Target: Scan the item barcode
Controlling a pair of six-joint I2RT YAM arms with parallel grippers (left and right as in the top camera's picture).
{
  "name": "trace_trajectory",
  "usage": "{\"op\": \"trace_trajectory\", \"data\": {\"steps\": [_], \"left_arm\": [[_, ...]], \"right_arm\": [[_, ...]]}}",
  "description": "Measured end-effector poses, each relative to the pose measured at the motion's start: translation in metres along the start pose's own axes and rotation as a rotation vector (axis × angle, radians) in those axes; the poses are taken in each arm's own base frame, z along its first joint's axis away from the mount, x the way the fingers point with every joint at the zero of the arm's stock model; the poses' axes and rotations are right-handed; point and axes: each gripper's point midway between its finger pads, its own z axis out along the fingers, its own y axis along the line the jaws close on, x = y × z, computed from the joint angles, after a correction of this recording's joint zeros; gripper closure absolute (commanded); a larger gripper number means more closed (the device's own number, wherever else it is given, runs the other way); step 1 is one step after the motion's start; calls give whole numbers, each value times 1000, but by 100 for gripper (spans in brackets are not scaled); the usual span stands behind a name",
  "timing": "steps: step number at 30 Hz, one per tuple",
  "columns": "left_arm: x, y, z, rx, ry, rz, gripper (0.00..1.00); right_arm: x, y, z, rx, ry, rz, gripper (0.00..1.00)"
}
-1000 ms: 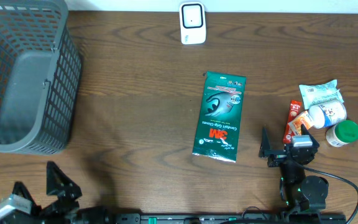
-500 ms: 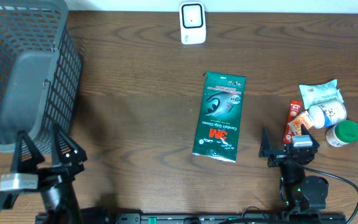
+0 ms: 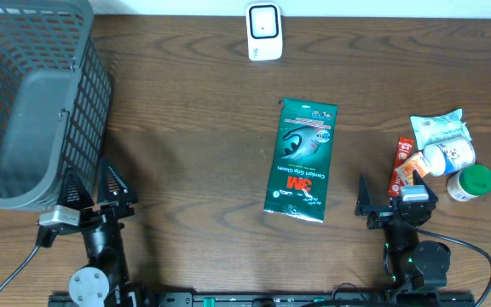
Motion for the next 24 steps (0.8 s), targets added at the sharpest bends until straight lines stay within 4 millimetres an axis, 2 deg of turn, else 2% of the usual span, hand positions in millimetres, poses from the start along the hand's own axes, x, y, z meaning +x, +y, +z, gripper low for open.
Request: {"op": "trace_trajectory", "data": {"steps": [4,16,24], "left_arm": [[15,10,0,-22,35,2,16],[87,51,-17,-174,325,73,16],[100,42,-21,-95,404,249,16]], "right_arm": [[0,0,0,0,0,0,1],[0,0,0,0,0,-2,1],[0,0,0,0,0,-2,1]]}}
